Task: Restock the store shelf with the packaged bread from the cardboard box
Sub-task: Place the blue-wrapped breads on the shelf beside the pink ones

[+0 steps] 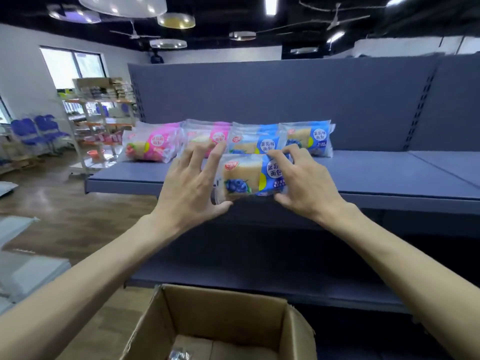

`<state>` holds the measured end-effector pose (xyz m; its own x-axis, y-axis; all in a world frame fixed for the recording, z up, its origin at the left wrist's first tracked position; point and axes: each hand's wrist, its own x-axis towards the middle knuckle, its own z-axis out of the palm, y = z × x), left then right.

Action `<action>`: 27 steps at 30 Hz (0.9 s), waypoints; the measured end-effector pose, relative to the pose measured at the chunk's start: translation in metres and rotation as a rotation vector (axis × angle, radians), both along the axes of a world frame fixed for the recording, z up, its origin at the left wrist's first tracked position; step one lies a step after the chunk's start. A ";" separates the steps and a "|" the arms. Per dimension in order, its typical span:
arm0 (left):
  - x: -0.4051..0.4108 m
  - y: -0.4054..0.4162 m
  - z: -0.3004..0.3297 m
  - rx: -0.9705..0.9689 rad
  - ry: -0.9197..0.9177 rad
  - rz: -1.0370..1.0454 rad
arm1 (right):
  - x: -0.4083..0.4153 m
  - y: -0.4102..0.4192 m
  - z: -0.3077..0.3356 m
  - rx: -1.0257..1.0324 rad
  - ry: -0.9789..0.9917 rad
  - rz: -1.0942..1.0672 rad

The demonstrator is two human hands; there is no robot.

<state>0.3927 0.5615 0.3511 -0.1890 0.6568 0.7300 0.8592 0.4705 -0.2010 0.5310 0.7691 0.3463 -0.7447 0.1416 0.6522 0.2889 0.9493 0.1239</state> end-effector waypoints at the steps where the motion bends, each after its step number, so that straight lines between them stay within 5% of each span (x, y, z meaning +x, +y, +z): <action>1: 0.001 0.007 0.005 0.004 0.010 -0.011 | 0.003 0.008 0.006 0.005 0.005 -0.022; 27: 0.002 0.204 0.010 -0.064 -0.183 -0.127 | 0.016 0.186 0.056 -0.148 0.007 -0.319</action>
<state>0.3944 0.7658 0.3616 -0.2272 0.7275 0.6474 0.9356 0.3475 -0.0622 0.5474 0.9547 0.4027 -0.6432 0.4597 0.6123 0.5743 0.8185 -0.0112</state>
